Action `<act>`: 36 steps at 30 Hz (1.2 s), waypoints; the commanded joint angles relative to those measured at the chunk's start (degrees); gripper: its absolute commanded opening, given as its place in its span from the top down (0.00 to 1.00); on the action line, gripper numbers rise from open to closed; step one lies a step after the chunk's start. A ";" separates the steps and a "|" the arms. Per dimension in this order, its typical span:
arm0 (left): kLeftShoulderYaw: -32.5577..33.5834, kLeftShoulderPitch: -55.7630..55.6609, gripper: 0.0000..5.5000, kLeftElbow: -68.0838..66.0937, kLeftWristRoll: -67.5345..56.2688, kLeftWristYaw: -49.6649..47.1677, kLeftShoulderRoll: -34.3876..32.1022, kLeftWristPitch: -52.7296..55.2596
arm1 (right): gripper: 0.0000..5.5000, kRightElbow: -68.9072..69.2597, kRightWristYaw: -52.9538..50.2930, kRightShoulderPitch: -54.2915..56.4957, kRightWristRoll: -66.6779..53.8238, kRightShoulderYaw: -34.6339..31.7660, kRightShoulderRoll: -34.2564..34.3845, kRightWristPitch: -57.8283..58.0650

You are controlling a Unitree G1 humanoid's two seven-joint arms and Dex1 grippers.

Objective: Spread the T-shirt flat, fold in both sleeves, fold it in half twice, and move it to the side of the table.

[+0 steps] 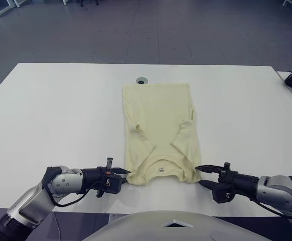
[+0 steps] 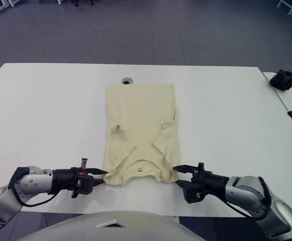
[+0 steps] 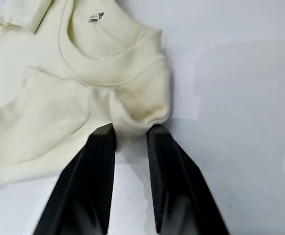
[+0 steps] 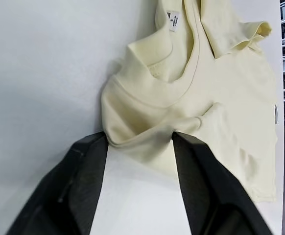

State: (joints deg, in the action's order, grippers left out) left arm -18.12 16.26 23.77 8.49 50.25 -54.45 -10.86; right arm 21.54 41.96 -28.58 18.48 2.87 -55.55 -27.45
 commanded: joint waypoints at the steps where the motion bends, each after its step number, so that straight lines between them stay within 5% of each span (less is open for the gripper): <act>1: -0.68 0.22 0.97 -2.23 2.45 0.49 0.25 1.47 | 0.73 -0.63 0.57 0.38 0.71 0.75 -0.03 0.39; 11: 0.82 -2.05 1.00 -4.36 -0.10 2.91 -1.04 1.35 | 1.00 1.74 3.70 2.87 -4.13 0.88 -0.40 4.40; 28: 7.02 3.13 1.00 6.25 -26.45 23.82 -11.61 21.17 | 1.00 21.78 22.62 -3.19 -36.24 -2.03 -8.03 40.75; 36: 13.30 -6.17 1.00 1.17 -37.93 26.64 -9.35 29.90 | 1.00 12.34 24.98 11.63 -47.14 -3.15 -3.93 47.51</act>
State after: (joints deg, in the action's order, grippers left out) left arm -6.62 14.36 27.31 -27.50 76.21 -64.24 17.24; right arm 37.35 65.96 -21.57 -26.83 1.11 -60.07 19.27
